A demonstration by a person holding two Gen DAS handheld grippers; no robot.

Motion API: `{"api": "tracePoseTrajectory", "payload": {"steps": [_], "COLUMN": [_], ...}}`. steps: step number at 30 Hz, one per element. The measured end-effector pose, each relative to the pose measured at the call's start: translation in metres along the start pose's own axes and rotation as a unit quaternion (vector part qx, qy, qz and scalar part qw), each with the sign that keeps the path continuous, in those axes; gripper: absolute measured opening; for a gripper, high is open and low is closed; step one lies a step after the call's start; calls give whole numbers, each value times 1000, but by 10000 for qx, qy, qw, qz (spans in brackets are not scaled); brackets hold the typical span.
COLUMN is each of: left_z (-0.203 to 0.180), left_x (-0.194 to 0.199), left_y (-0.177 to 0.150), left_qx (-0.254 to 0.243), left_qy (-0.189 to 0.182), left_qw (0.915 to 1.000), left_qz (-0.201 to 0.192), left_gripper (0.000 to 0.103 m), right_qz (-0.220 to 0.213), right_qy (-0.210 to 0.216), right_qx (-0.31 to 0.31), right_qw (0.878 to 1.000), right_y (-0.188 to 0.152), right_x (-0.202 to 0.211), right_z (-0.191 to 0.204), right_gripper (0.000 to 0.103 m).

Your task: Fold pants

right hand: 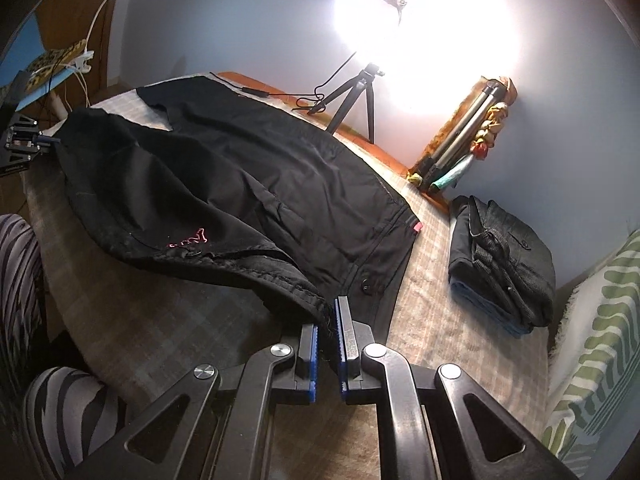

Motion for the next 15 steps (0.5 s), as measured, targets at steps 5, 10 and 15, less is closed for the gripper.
{"api": "tracePoseTrajectory", "payload": {"steps": [5,10,15], "left_z": [13,28,40], "left_x": [10,16,16], "left_y": [16,46,74], "left_qx": [69,88,107], "left_qy": [50,152,233], "left_qw": [9995,9978,9953], "left_qz": [-308,-641,-932], "left_gripper": [4,3,2], "right_qz": [-72,-223,-387], "right_qy": [-37,-180,-312], "right_qx": [-153,-220,-256], "right_qw": [9998,9993,9984], "right_y": [2,16,33], "right_x": [3,6,7], "right_z": [-1,-6,-17], "right_gripper": [5,5,5]}}
Point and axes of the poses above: each gripper's, at about its wrist camera, not at the fingertips, and x roughly against the way its jaws point, z to its left, y to its top, the point moved 2 cm from there along -x, roughly the way its jaws point, and after that the axes turned 8 degrees about -z, right-handed, at the moved point
